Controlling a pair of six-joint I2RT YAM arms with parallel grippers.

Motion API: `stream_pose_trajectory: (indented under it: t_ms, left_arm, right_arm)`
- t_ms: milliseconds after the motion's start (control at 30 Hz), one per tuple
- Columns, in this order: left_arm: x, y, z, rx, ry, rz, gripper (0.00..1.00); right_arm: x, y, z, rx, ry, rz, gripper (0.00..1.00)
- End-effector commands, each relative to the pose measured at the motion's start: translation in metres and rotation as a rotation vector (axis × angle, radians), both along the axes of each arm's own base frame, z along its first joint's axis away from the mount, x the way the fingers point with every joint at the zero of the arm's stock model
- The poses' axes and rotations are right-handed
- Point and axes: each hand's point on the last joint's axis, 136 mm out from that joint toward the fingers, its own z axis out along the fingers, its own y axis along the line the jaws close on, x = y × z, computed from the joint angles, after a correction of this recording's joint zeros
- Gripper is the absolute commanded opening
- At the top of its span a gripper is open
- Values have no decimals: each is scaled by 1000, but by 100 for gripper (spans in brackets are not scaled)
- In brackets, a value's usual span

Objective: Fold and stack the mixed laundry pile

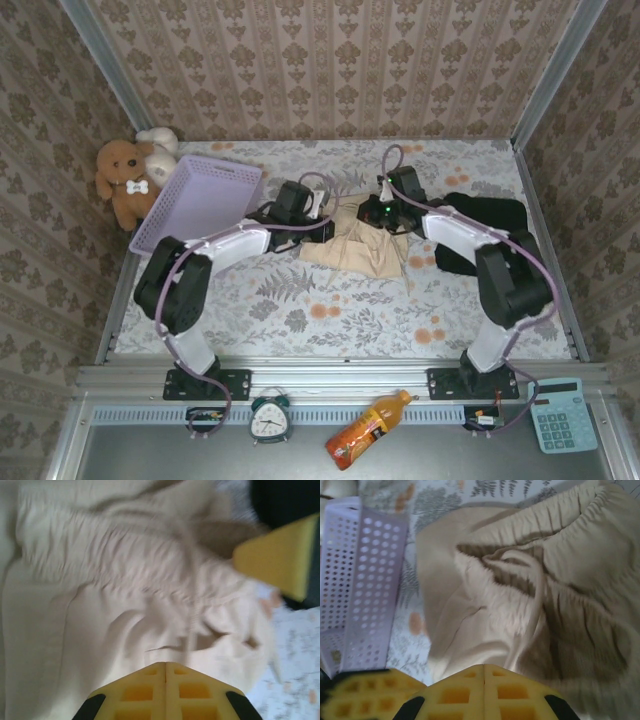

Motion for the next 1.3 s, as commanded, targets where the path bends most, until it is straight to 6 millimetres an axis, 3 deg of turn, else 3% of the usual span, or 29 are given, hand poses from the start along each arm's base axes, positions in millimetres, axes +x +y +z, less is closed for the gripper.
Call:
stream_pose_trajectory:
  t_ms: [0,133,233,300,433,567,667,800,933,1067,1167,1233,1267]
  left_arm:
    - [8,9,-38,34,65,95,0]
    - [4,27,-75,99,141,140,0]
    - [-6,39,-90,107,207,156,0]
    - [-11,39,-85,96,220,142,0]
    - [-10,25,-41,32,190,105,0]
    - [14,17,19,-2,52,84,25]
    - [40,11,38,-16,-45,76,27]
    - [70,-2,20,-38,-66,44,22]
    - [96,3,-20,-3,-25,84,20]
    - [106,6,-48,-25,39,116,20]
    - [106,6,-48,-74,87,126,20]
    - [105,9,-31,-106,88,135,23]
    - [105,12,-18,-115,81,140,26]
  right_arm:
    - [23,-24,-34,11,80,-137,0]
    - [33,-66,-79,-6,151,-320,0]
    - [32,-68,-97,20,188,-331,0]
    - [33,-60,-91,56,180,-299,0]
    - [32,-54,-49,69,102,-236,3]
    - [26,-50,-3,40,21,-176,14]
    - [27,-50,8,5,-8,-158,16]
    - [37,-42,-8,23,11,-135,16]
    - [48,-48,-43,14,77,-179,14]
    - [50,-54,-73,15,129,-212,13]
    - [49,-49,-70,44,128,-188,12]
    - [48,-50,-51,40,86,-171,17]
    - [46,-52,-39,27,61,-161,25]
